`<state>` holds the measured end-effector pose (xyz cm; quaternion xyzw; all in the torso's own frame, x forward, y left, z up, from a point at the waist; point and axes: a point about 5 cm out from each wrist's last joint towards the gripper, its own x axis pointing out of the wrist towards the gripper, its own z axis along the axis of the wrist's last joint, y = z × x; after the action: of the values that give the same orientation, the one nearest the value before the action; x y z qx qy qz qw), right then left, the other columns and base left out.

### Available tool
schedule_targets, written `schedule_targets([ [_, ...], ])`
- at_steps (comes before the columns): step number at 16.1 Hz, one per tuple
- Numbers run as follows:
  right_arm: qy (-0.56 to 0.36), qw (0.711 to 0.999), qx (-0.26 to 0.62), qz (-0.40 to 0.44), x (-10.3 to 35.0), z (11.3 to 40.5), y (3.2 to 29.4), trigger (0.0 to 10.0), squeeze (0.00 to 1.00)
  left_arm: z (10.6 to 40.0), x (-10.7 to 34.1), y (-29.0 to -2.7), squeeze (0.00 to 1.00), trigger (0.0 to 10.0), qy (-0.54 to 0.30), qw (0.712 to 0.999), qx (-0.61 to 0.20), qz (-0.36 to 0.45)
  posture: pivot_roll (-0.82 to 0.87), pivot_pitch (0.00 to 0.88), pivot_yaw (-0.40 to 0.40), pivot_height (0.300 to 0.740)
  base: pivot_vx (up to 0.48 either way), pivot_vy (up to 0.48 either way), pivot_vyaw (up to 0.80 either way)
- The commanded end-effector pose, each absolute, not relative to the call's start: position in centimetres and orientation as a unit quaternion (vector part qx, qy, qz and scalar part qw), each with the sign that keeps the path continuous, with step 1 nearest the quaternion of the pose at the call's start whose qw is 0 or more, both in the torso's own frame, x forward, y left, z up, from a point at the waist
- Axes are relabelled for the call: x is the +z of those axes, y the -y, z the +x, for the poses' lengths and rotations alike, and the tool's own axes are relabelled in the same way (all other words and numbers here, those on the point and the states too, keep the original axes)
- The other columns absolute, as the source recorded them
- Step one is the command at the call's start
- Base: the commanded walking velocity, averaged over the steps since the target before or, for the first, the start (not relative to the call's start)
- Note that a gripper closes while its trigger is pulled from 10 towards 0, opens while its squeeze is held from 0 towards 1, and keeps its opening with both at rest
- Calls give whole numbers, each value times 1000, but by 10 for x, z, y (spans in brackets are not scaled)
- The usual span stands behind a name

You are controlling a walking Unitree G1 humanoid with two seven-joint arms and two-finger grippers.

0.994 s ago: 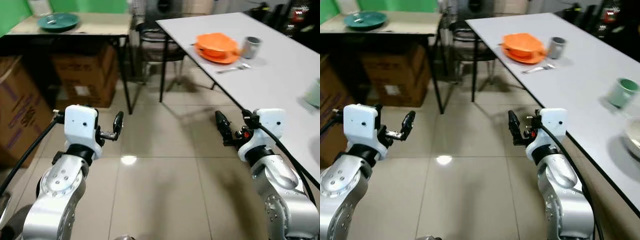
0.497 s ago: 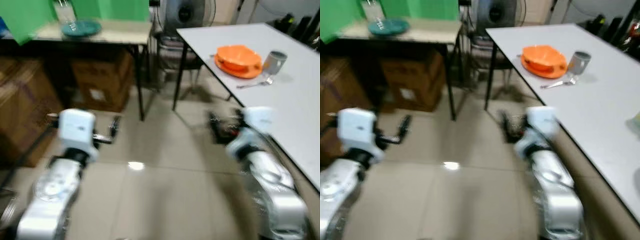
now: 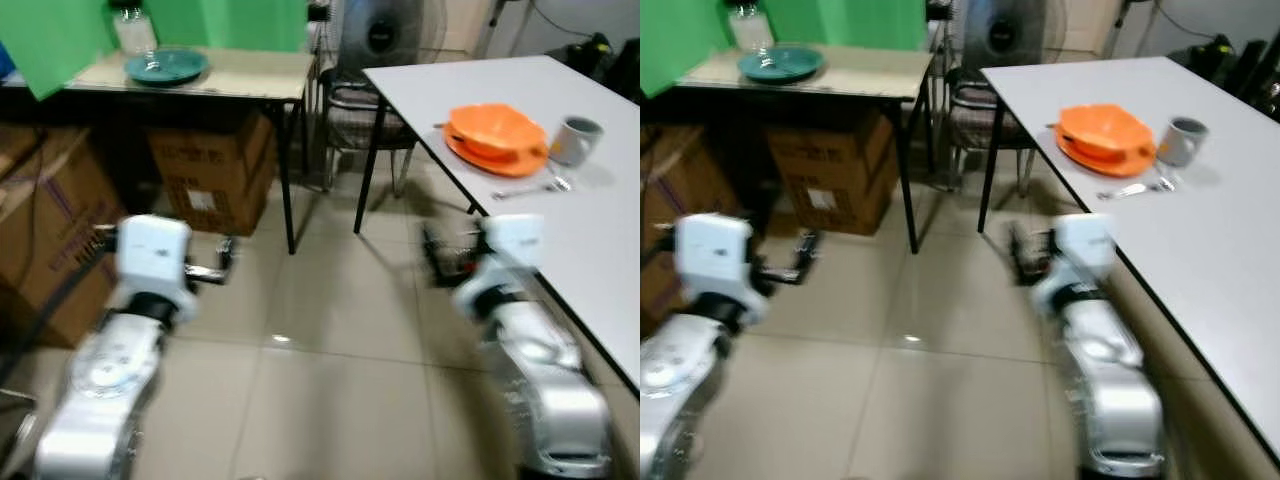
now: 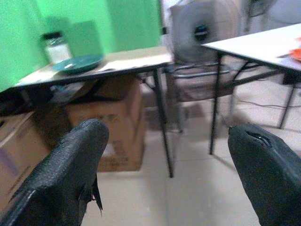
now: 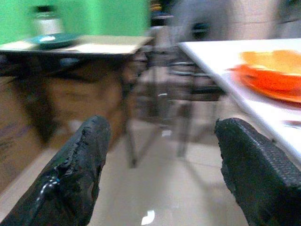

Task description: Setting the table

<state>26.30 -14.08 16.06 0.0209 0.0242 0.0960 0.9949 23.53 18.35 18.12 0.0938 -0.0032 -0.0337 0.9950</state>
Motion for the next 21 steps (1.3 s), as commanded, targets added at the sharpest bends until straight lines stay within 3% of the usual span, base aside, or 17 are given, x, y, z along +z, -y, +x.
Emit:
schedule_targets([
  [1,-14,996,85,-3,164,263,150,10000,0,237,185,-176,380,10000,10,995,-49,91,10,86,-16,740,416,0,800],
  [5,-20,993,115,0,162,264,143,10000,0,235,184,-175,380,10000,8,995,-44,88,16,95,-30,740,414,0,800],
  [7,-23,993,95,60,162,267,144,10000,0,233,183,-177,384,10000,4,995,-39,89,27,100,-37,740,414,0,0],
  [16,-24,993,115,30,162,269,143,10000,0,235,184,-175,380,10000,5,995,-42,91,27,104,-43,740,412,0,0],
  [21,-22,992,116,41,164,270,142,10000,0,236,184,-174,380,10000,7,995,-43,91,24,103,-43,740,412,0,480],
])
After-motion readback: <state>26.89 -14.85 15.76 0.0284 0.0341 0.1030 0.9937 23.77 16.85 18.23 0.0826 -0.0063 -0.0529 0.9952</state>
